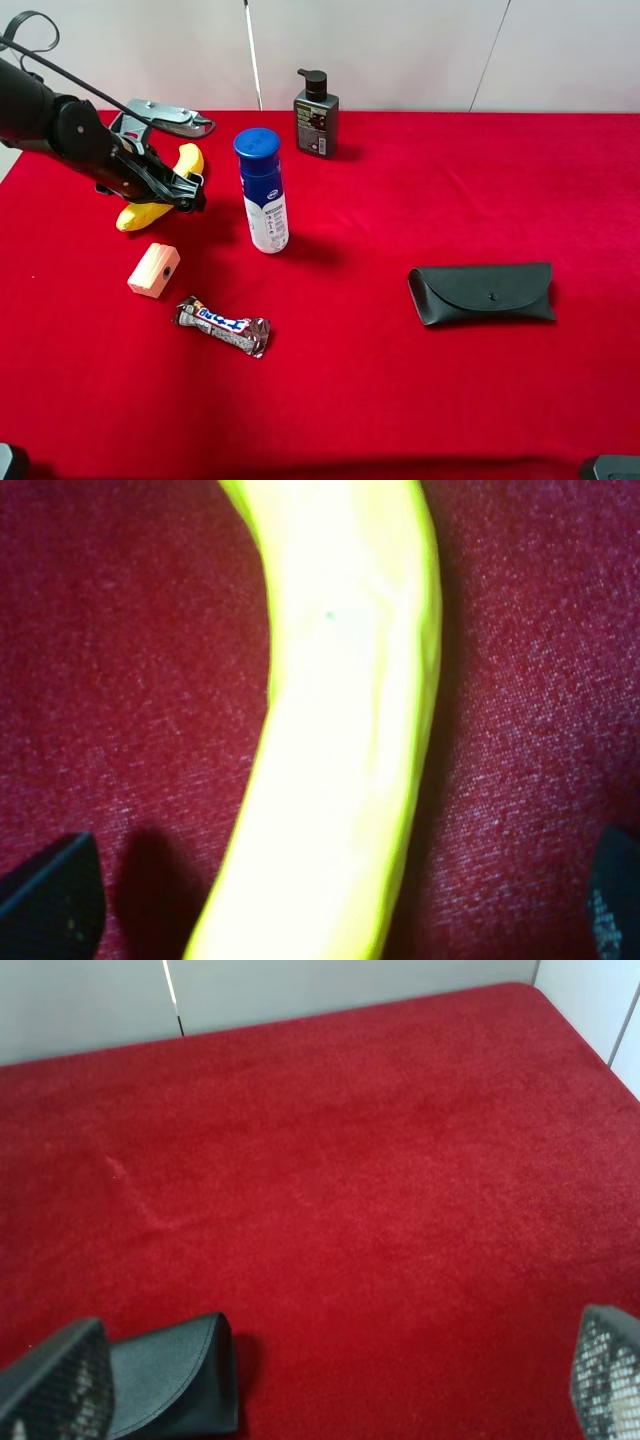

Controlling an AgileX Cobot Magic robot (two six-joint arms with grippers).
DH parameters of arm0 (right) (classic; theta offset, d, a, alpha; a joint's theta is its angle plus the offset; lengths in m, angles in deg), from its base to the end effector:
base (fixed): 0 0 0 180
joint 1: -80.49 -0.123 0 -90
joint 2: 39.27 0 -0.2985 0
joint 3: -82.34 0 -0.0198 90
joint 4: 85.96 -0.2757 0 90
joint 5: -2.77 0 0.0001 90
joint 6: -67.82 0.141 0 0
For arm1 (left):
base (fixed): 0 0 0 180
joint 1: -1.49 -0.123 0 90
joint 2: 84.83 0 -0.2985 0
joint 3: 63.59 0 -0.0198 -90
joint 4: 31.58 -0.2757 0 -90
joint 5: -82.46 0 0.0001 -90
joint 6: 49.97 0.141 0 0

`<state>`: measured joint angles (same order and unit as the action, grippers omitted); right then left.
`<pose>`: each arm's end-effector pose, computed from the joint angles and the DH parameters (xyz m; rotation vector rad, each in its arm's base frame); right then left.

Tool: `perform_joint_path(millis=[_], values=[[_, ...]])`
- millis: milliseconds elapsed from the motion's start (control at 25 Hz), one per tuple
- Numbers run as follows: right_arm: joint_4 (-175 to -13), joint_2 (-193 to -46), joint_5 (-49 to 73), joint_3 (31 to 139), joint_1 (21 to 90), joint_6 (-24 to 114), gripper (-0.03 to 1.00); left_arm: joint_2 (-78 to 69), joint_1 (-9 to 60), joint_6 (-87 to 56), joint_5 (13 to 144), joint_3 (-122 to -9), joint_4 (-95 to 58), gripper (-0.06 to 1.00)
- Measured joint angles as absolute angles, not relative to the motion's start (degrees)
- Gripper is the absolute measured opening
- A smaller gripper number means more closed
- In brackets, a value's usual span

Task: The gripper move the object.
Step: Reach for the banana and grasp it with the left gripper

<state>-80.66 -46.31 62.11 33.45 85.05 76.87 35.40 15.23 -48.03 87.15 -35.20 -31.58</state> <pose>0.0472 -0.0150 0.2706 0.2413 1.9944 -0.0601 0.3824 -0.0935 0.0418 0.3429 2.4906 -0.0841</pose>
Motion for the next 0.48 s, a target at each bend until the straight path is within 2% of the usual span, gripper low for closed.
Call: perform_joint_path(millis=[160, 280, 480], values=[[-80.7, -46.3, 62.1, 33.5, 85.0, 76.9, 0.69, 35.4, 15.2, -48.0, 87.3, -35.2, -31.6, 0.95], [-80.8, -46.3, 62.1, 33.5, 85.0, 76.9, 0.69, 35.4, 15.2, -48.0, 87.3, -35.2, -31.6, 0.90], [-80.8, -46.3, 62.1, 33.5, 85.0, 76.9, 0.69, 35.4, 15.2, -48.0, 87.3, -35.2, -31.6, 0.70]])
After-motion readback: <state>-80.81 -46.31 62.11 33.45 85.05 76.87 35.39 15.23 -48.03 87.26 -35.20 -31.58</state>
